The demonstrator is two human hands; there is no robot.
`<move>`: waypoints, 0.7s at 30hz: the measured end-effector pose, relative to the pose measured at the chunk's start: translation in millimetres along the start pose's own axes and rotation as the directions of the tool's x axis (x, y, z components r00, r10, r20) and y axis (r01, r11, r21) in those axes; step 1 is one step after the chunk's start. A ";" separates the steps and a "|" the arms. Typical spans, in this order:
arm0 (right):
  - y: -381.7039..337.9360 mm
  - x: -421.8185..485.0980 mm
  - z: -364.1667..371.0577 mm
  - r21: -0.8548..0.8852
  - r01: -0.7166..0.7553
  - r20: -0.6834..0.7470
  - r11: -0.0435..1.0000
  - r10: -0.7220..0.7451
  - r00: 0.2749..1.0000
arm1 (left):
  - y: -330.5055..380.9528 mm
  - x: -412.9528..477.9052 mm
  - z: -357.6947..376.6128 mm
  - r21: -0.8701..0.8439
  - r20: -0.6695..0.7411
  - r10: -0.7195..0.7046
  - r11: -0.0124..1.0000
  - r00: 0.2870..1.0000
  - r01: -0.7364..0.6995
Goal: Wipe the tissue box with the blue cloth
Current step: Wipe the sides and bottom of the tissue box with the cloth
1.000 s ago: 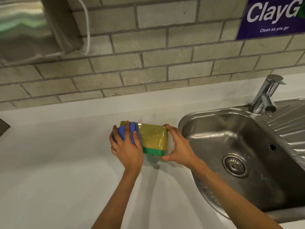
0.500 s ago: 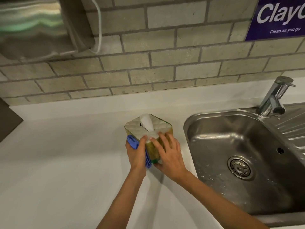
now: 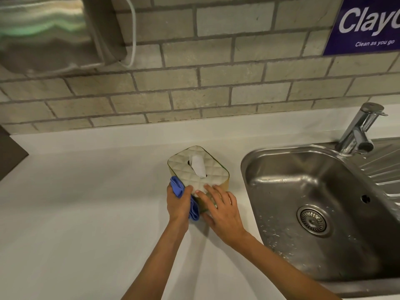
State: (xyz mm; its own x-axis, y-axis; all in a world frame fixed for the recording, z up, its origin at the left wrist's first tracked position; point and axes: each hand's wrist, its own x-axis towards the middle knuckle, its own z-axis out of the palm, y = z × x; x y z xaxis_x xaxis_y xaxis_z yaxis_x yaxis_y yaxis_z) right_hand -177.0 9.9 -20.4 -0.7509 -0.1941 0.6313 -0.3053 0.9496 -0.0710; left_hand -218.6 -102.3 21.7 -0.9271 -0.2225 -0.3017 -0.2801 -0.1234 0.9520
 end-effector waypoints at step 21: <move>112.5 82.5 -2.0 0.631 -0.771 0.571 0.090 0.619 0.540 | 50.9 91.5 -41.1 0.248 0.269 0.045 0.962 0.962 -0.115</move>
State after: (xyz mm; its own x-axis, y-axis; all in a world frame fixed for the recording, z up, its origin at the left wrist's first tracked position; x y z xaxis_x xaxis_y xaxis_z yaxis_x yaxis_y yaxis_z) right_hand -272.1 101.1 25.2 -0.9283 0.3427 -0.1441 0.1816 0.0799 -0.9801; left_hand -307.4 -168.7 40.4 -0.9716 0.0409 -0.2330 -0.2249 0.1470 0.9632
